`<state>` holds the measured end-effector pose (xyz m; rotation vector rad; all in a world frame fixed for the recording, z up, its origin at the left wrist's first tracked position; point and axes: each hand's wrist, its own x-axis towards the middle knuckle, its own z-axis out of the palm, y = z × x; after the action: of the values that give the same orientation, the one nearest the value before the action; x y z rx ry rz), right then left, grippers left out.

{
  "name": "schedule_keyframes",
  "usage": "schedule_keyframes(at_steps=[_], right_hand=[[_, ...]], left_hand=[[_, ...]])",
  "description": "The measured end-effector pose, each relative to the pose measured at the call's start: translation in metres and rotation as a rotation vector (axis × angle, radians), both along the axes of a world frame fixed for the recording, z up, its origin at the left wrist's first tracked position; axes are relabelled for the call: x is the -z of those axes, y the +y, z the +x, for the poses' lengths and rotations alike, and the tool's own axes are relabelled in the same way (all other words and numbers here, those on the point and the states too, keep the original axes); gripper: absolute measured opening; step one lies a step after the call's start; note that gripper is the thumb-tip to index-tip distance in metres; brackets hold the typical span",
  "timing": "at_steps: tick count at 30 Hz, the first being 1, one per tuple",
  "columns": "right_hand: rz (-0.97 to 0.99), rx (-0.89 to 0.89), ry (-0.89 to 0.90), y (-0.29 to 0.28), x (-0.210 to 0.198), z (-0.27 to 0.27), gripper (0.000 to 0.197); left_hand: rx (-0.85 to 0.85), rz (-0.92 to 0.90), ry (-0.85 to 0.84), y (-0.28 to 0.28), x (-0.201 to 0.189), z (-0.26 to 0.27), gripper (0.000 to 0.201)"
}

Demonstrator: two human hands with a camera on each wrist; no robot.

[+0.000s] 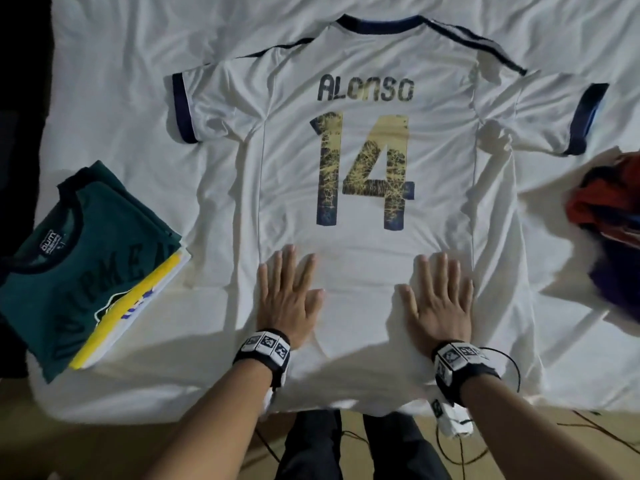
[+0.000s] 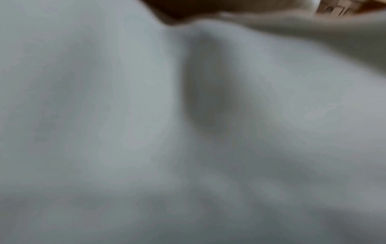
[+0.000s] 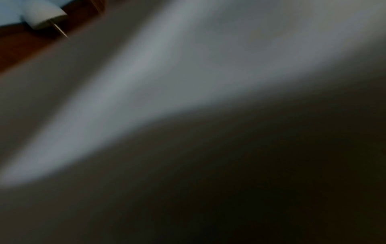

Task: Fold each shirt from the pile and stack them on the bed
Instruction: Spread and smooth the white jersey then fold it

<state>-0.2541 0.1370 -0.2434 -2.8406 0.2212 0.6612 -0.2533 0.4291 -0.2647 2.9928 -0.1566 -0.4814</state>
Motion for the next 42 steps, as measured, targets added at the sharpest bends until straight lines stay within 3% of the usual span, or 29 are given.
schedule_keyframes(at_steps=[3, 6, 10, 16, 19, 24, 29, 32, 36, 39, 42], right_hand=[[-0.02, 0.027, -0.027, -0.032, 0.0, 0.003, 0.07], [-0.036, 0.087, -0.094, -0.045, -0.007, 0.017, 0.073], [0.008, 0.151, -0.227, -0.06, -0.029, 0.056, 0.054], [0.101, 0.175, -0.323, -0.107, -0.044, 0.162, 0.037], [0.133, 0.128, -0.376, -0.13, -0.05, 0.223, 0.028], [0.173, 0.112, -0.338, -0.153, -0.054, 0.319, 0.03], [0.174, 0.045, -0.321, -0.167, -0.053, 0.395, 0.031], [0.165, -0.039, -0.243, -0.166, -0.049, 0.423, 0.041], [0.171, -0.049, -0.149, -0.16, -0.046, 0.442, 0.059], [0.159, -0.014, -0.12, -0.158, -0.047, 0.446, 0.046], [0.136, -0.017, -0.144, -0.155, -0.042, 0.451, 0.028]], left_hand=[[-0.052, 0.005, 0.017, 0.0, -0.01, 0.006, 0.071], [-0.07, -0.052, -0.05, -0.025, -0.026, 0.03, 0.054], [-0.013, -0.101, -0.114, -0.082, -0.049, 0.081, 0.036], [0.072, -0.296, -0.112, -0.176, -0.066, 0.183, 0.034], [0.07, -0.29, 0.029, -0.218, -0.074, 0.223, 0.033], [0.033, -0.371, 0.147, -0.275, -0.077, 0.269, 0.034], [-0.022, -0.343, 0.182, -0.314, -0.062, 0.292, 0.053], [-0.074, -0.33, 0.193, -0.332, -0.057, 0.302, 0.06], [-0.138, -0.28, 0.176, -0.346, -0.052, 0.305, 0.048], [-0.176, -0.344, 0.174, -0.349, -0.049, 0.304, 0.028], [-0.174, -0.356, 0.21, -0.346, -0.049, 0.307, 0.03]])
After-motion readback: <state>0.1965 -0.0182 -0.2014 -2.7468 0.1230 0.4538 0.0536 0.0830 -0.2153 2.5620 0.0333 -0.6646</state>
